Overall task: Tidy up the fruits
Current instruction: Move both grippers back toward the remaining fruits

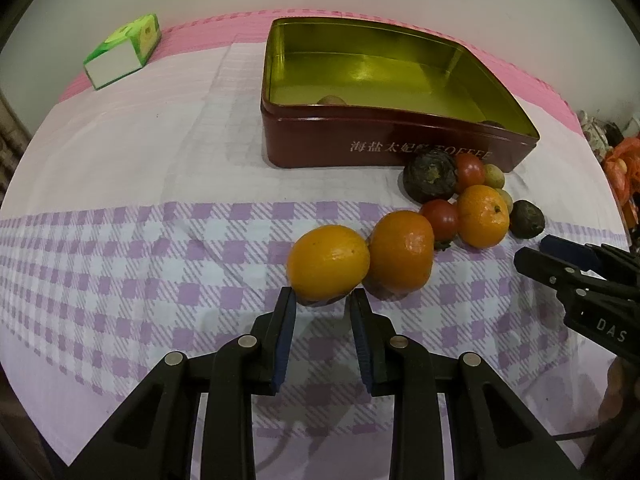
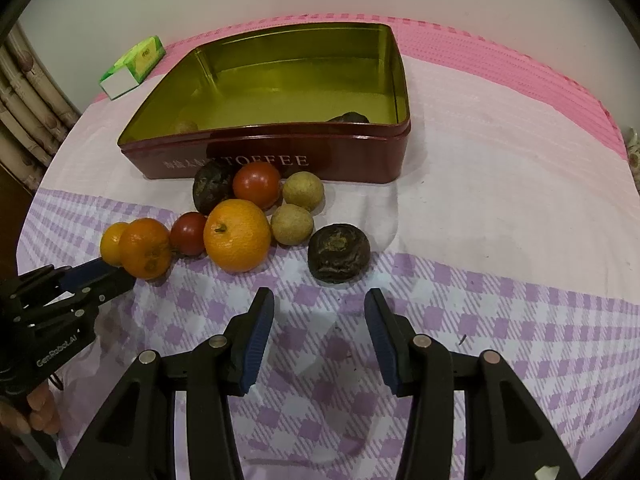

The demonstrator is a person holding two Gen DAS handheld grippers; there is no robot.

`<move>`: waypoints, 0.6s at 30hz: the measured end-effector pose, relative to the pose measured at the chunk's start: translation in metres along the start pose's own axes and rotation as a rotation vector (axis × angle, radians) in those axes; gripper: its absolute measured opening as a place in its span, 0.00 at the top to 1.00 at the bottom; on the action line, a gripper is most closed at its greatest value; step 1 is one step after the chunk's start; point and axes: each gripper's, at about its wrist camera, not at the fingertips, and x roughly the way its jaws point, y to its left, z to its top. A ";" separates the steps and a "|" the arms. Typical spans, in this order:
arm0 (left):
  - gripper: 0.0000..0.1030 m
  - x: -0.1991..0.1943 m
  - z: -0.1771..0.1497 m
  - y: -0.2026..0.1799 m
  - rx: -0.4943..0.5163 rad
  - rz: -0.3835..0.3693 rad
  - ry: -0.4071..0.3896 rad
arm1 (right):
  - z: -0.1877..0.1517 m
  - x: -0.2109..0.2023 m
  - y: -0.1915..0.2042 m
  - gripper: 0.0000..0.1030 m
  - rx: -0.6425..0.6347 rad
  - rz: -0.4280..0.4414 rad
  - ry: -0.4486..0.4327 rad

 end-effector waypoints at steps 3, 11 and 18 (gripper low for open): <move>0.72 0.001 0.001 0.000 -0.009 -0.005 -0.003 | 0.002 0.003 0.000 0.56 -0.002 0.000 0.005; 0.72 0.005 0.007 0.003 -0.017 -0.021 -0.009 | 0.011 0.012 0.001 0.56 -0.008 -0.009 0.000; 0.72 0.008 0.016 0.007 -0.021 -0.023 -0.021 | 0.021 0.019 0.002 0.56 -0.024 -0.021 -0.009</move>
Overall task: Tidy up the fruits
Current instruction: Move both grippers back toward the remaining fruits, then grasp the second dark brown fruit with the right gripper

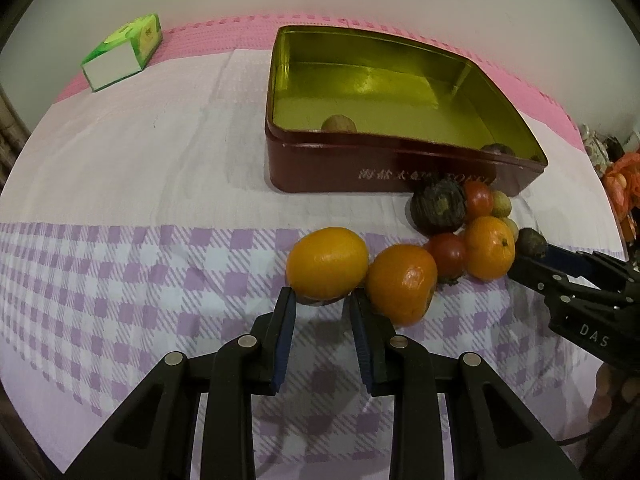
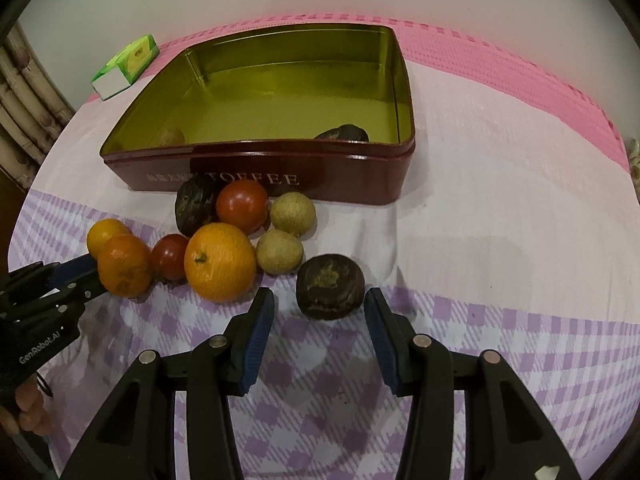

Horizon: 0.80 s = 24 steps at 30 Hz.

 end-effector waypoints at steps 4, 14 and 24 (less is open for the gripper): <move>0.72 0.000 0.004 0.001 0.007 0.000 -0.009 | 0.004 0.003 0.003 0.56 -0.007 -0.004 -0.005; 0.71 0.003 0.022 0.002 0.005 0.011 -0.028 | 0.002 0.003 -0.002 0.69 -0.009 -0.015 -0.013; 0.69 0.006 0.030 0.008 -0.018 0.002 -0.035 | 0.000 0.002 -0.001 0.69 -0.014 -0.020 -0.011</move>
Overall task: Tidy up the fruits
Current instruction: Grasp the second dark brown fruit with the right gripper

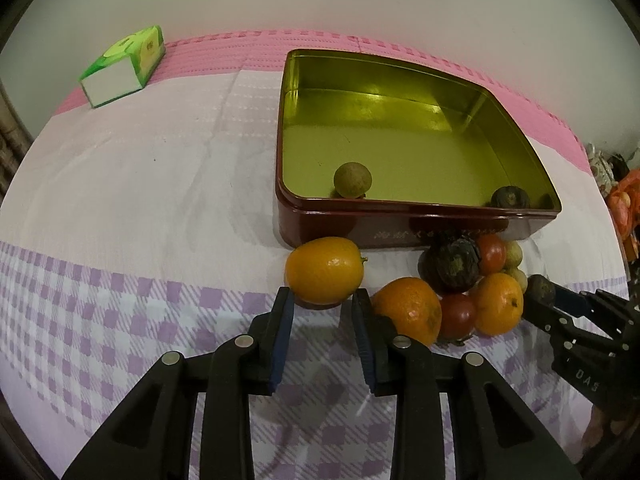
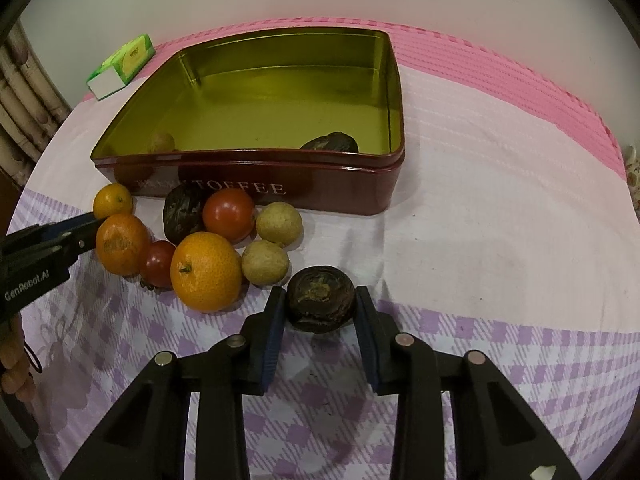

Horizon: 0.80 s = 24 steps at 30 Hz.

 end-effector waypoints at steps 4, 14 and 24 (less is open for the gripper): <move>0.68 0.001 0.001 0.003 -0.004 -0.019 0.005 | -0.001 -0.001 0.001 0.67 0.000 0.000 -0.001; 0.68 0.002 0.001 0.009 -0.014 -0.039 0.015 | -0.003 -0.001 0.003 0.67 -0.003 -0.009 -0.004; 0.63 0.006 0.006 0.004 -0.002 -0.031 0.024 | -0.004 -0.001 0.003 0.66 -0.010 -0.017 -0.010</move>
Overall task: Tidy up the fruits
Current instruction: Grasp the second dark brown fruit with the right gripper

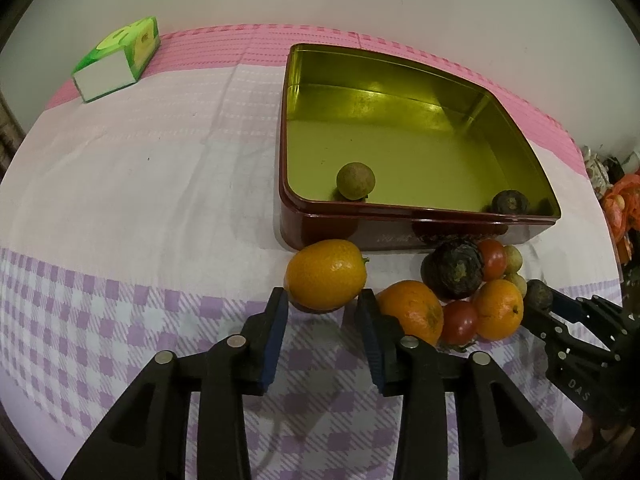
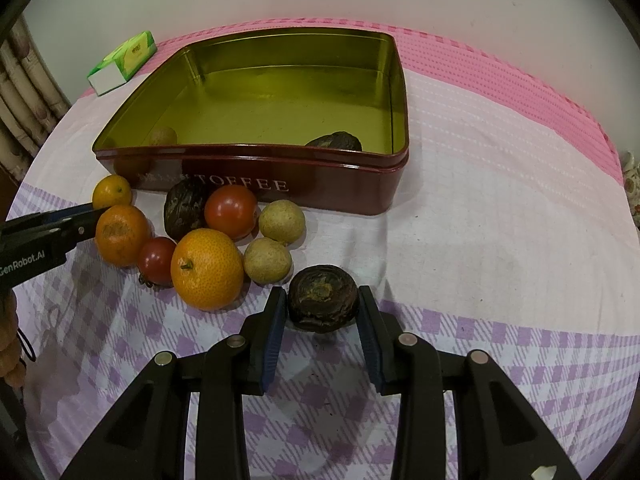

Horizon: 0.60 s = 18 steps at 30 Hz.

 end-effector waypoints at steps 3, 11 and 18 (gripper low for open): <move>0.63 0.001 0.002 0.002 -0.006 -0.009 0.002 | 0.000 0.000 0.001 0.67 0.002 -0.001 0.003; 0.65 0.001 -0.001 0.008 -0.019 -0.005 -0.004 | 0.000 -0.001 0.001 0.67 0.000 -0.007 0.002; 0.66 -0.001 -0.008 0.011 -0.027 -0.005 0.001 | 0.001 -0.001 0.001 0.69 0.006 -0.007 0.007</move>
